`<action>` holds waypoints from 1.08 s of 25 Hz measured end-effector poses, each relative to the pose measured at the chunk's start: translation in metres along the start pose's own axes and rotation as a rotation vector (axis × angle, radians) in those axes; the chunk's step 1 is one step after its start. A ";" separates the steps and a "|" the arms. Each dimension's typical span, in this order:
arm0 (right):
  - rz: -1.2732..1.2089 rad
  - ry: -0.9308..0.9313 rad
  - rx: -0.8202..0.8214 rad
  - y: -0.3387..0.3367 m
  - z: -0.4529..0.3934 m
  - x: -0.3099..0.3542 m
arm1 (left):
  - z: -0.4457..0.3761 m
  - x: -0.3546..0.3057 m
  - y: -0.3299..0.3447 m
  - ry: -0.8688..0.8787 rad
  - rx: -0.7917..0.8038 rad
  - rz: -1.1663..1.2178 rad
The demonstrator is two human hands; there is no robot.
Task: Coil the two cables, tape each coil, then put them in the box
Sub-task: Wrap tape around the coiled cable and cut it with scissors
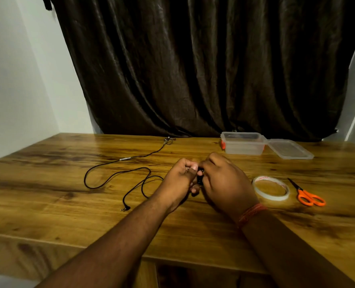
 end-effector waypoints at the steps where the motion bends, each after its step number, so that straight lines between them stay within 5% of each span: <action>1: 0.010 -0.016 0.008 0.000 0.000 0.001 | 0.000 0.000 0.001 -0.012 0.013 0.027; 20: -0.110 -0.169 -0.020 -0.008 0.004 0.010 | -0.004 0.001 -0.006 -0.055 -0.096 0.098; 22: -0.293 -0.045 -0.037 -0.008 0.003 -0.002 | -0.004 -0.002 -0.007 -0.033 -0.115 0.109; 24: -0.578 0.273 -0.038 0.000 0.003 -0.023 | -0.003 -0.004 -0.008 -0.002 -0.117 0.054; 27: -1.220 0.674 0.175 0.025 0.007 -0.026 | 0.001 -0.009 -0.006 0.143 -0.075 -0.316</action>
Point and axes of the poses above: each hand's wrist, its own z-axis away from the middle knuckle, its own y-axis out of the palm, x = y × z, the point moved 5 cm from there along -z, towards the middle knuckle, and after that the axes turned 11 degrees about z, right-handed, at the moved point
